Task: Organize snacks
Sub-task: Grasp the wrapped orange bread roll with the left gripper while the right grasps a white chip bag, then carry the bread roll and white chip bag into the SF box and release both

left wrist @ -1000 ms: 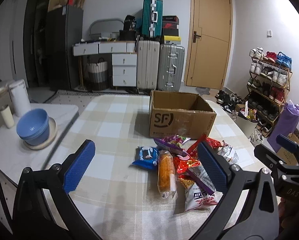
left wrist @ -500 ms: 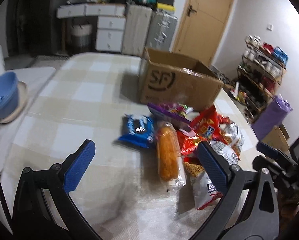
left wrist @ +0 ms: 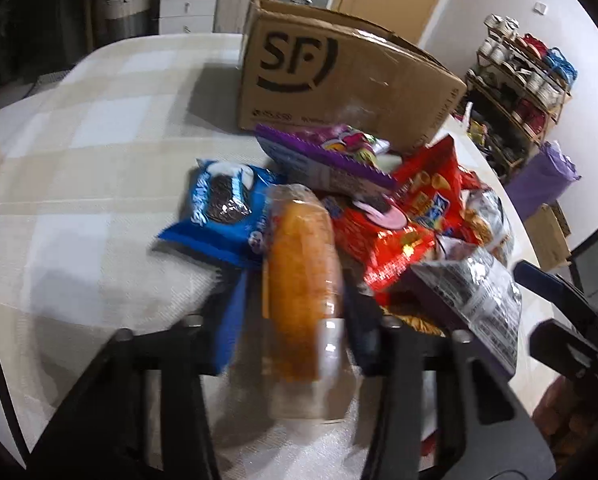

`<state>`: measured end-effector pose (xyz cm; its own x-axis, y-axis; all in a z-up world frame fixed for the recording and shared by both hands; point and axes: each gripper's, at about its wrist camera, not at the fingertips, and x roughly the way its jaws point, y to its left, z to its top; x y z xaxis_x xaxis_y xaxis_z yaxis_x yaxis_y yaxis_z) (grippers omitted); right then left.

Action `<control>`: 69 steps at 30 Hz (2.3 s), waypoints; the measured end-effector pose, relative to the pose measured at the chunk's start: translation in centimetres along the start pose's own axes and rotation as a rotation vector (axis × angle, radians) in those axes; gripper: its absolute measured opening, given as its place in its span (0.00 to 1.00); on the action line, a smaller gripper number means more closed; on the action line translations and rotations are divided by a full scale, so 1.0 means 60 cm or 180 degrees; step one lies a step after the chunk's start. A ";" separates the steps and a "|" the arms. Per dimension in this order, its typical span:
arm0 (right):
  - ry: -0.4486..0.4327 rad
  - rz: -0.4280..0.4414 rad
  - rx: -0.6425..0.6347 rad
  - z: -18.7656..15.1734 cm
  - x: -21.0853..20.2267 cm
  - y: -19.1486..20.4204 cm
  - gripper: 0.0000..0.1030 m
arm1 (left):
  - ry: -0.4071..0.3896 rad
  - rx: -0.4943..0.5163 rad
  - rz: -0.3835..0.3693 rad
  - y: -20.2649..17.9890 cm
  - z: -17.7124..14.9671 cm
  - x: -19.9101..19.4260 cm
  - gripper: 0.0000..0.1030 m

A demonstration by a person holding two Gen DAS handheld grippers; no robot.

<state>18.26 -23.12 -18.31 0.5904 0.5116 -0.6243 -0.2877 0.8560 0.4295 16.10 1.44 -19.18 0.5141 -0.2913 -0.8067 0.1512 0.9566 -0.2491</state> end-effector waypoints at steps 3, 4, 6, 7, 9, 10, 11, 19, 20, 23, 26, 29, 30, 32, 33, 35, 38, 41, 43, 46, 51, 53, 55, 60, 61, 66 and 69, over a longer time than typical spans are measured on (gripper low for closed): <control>0.0064 0.0016 0.0043 0.012 0.015 -0.002 1.00 | -0.0048 -0.0010 -0.0071 0.003 -0.003 0.003 0.28; 0.0082 0.0001 0.0045 0.014 0.018 -0.001 1.00 | -0.0054 0.0033 -0.0076 -0.001 -0.006 0.007 0.27; 0.0139 0.0007 0.0074 0.019 0.029 -0.001 1.00 | -0.0054 0.0045 -0.0125 -0.002 -0.012 0.010 0.27; 0.0182 0.0002 0.0095 0.021 0.035 -0.002 0.99 | -0.0045 0.0045 -0.0175 0.000 -0.013 0.011 0.27; 0.0244 0.0000 0.0115 0.022 0.046 -0.002 0.92 | -0.0038 0.0002 -0.0192 0.008 -0.015 0.012 0.26; 0.0269 0.0000 0.0114 0.021 0.048 -0.001 0.83 | -0.0030 -0.0042 -0.0224 0.012 -0.019 0.006 0.26; 0.0297 -0.0027 0.0109 0.021 0.052 0.001 0.79 | -0.0026 -0.0063 -0.0244 0.014 -0.019 0.007 0.26; 0.0392 -0.0270 -0.0011 0.022 0.071 0.014 0.75 | -0.0089 -0.0132 -0.0294 0.035 -0.046 -0.040 0.26; 0.0405 -0.0290 -0.0034 0.022 0.073 0.016 0.75 | -0.0093 -0.0125 -0.0309 0.036 -0.046 -0.042 0.26; 0.0403 -0.0253 0.0002 0.021 0.085 0.013 0.71 | -0.0128 -0.0109 -0.0350 0.035 -0.051 -0.055 0.26; 0.0372 -0.0235 0.0026 0.018 0.078 0.010 0.63 | -0.0181 -0.0100 -0.0360 0.036 -0.054 -0.070 0.26; 0.0323 -0.0224 -0.0037 0.017 0.063 0.017 0.56 | -0.0217 -0.0093 -0.0371 0.036 -0.057 -0.085 0.26; 0.0311 -0.0215 -0.0051 0.015 0.059 0.018 0.56 | -0.0232 -0.0083 -0.0365 0.034 -0.058 -0.089 0.26; 0.0282 -0.0155 -0.0028 0.012 0.052 0.019 0.55 | -0.0269 -0.0066 -0.0354 0.032 -0.059 -0.102 0.26; 0.0259 -0.0125 -0.0008 0.011 0.048 0.019 0.54 | -0.0284 -0.0063 -0.0363 0.032 -0.060 -0.107 0.26; 0.0216 -0.0049 0.0034 0.007 0.037 0.019 0.54 | -0.0327 -0.0047 -0.0361 0.029 -0.062 -0.123 0.26; 0.0133 0.0025 0.0089 0.006 0.017 0.022 0.54 | -0.0384 -0.0024 -0.0354 0.026 -0.066 -0.145 0.26; 0.0019 0.0099 0.0071 0.007 -0.013 0.031 0.54 | -0.0457 -0.0002 -0.0338 0.025 -0.072 -0.173 0.26; -0.0056 0.0129 0.0030 0.007 -0.035 0.041 0.54 | -0.0521 0.0024 -0.0319 0.022 -0.078 -0.196 0.26; -0.0167 0.0207 0.0002 0.007 -0.067 0.056 0.54 | -0.0594 0.0076 -0.0319 0.015 -0.084 -0.221 0.26; -0.0313 0.0326 0.0033 0.011 -0.114 0.070 0.54 | -0.0711 0.0153 -0.0336 -0.001 -0.095 -0.267 0.26; -0.0369 0.0359 0.0041 0.012 -0.130 0.076 0.54 | -0.0753 0.0168 -0.0333 -0.005 -0.099 -0.286 0.26; -0.0410 0.0412 0.0042 0.016 -0.140 0.083 0.54 | -0.0768 0.0180 -0.0324 -0.008 -0.101 -0.300 0.26; -0.0529 0.0474 -0.0036 0.048 -0.171 0.105 0.54 | -0.0833 0.0235 -0.0296 -0.015 -0.089 -0.334 0.26; -0.0545 0.0500 -0.0051 0.056 -0.177 0.108 0.54 | -0.0848 0.0233 -0.0314 -0.015 -0.081 -0.342 0.26; -0.0666 0.0568 -0.0150 0.111 -0.207 0.117 0.54 | -0.0905 0.0256 -0.0349 -0.012 -0.036 -0.371 0.26; -0.0730 0.0595 -0.0187 0.152 -0.214 0.116 0.54 | -0.0995 0.0310 -0.0359 -0.016 0.010 -0.388 0.26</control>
<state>15.55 -24.42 -1.34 0.6761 0.6364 -0.3713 -0.4467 0.7548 0.4804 4.49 7.33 0.19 0.7212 -0.3936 -0.5700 0.2938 0.9190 -0.2629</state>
